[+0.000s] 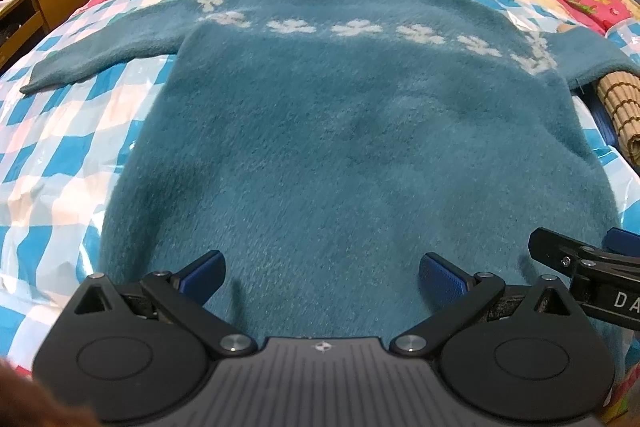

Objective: Fold small clothes

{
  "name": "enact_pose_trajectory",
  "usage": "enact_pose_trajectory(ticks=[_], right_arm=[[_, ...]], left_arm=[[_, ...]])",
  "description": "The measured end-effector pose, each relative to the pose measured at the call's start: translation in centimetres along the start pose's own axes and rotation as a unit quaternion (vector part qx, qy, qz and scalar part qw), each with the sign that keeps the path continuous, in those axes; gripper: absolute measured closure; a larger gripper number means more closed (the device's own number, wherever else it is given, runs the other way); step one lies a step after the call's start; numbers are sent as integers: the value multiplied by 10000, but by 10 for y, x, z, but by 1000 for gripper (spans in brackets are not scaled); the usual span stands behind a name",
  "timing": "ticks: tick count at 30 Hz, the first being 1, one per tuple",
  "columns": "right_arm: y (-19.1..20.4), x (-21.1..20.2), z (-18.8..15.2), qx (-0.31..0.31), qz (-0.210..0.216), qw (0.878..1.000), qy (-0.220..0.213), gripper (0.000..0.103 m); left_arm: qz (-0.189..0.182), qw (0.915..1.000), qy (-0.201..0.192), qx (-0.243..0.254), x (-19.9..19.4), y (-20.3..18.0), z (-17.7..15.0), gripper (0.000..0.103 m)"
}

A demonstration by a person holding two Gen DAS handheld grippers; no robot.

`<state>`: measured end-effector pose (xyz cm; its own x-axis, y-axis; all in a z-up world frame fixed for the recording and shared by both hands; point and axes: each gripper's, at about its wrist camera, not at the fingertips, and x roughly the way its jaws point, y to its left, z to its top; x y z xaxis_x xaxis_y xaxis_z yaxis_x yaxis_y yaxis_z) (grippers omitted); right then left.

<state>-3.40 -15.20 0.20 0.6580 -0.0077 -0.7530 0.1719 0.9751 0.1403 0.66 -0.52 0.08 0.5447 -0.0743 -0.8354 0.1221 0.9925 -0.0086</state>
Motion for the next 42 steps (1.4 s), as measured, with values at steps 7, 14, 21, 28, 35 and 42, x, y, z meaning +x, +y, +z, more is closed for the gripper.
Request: enact_pose_trajectory(ticks=[7, 14, 21, 28, 35, 42], right_arm=[[-3, -4, 8, 57, 45, 9999, -86, 1], [-9, -8, 22, 116, 59, 9997, -221, 1], [-25, -8, 39, 309, 55, 9990, -307, 3], [-36, -10, 54, 314, 8, 9985, -442, 4], [-70, -19, 79, 670, -127, 9952, -695, 13], [-153, -30, 120, 1726, -239, 9793, -1028, 32]], left_arm=[[-43, 10000, -30, 42, 0, -4, 9, 0], [-115, 9997, -91, 168, -1, -15, 21, 0], [-215, 9991, -139, 343, 2, -31, 36, 0], [-332, 9982, -220, 438, 5, -48, 54, 0], [-544, 9962, -378, 573, 2, -70, 72, 0], [-914, 9906, -689, 742, 3, -108, 103, 0]])
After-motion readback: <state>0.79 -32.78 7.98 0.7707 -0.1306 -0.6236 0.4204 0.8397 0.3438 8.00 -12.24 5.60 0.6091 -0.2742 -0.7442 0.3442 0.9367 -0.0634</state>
